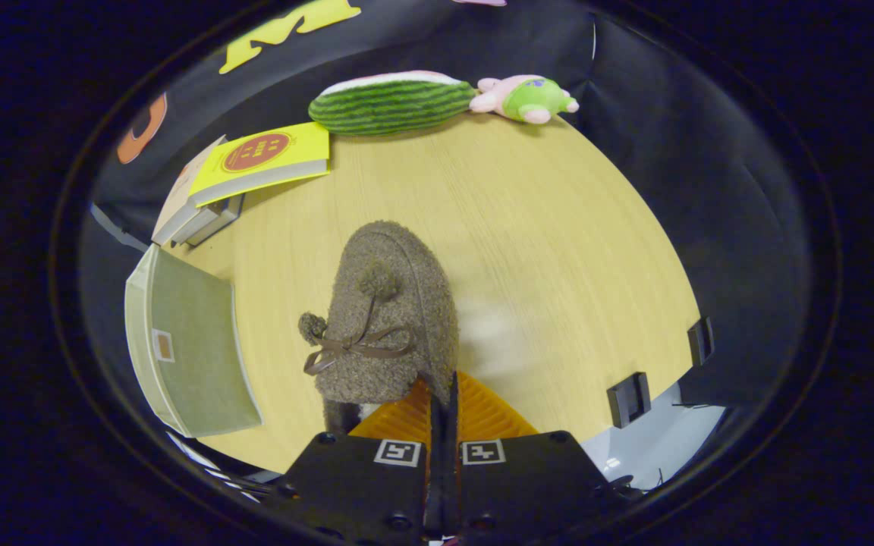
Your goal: Open the storage box then place both shoes into the box .Put the left shoe in first, then the right shoe, with the right side of both shoes facing outward in a uniform manner.
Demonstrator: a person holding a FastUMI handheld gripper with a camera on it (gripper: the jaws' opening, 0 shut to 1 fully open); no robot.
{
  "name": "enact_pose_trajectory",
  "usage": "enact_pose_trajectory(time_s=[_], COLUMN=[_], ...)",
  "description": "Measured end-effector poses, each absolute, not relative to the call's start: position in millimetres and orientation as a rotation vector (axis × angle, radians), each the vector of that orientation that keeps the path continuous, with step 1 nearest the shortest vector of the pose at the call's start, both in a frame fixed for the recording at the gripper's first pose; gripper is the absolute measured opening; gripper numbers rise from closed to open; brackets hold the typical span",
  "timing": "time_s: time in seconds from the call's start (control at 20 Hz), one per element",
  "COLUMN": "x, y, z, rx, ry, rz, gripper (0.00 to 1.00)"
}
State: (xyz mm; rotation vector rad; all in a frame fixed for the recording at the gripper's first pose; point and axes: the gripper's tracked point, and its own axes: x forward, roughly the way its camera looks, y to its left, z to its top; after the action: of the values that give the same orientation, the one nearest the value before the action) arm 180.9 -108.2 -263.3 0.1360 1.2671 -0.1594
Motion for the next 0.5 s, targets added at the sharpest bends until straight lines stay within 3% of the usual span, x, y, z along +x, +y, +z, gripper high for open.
enact_pose_trajectory(time_s=[0.5], x=[169], y=[-36], z=[-158], rx=[0.121], ry=[1.122], rz=[-0.078], gripper=[0.06])
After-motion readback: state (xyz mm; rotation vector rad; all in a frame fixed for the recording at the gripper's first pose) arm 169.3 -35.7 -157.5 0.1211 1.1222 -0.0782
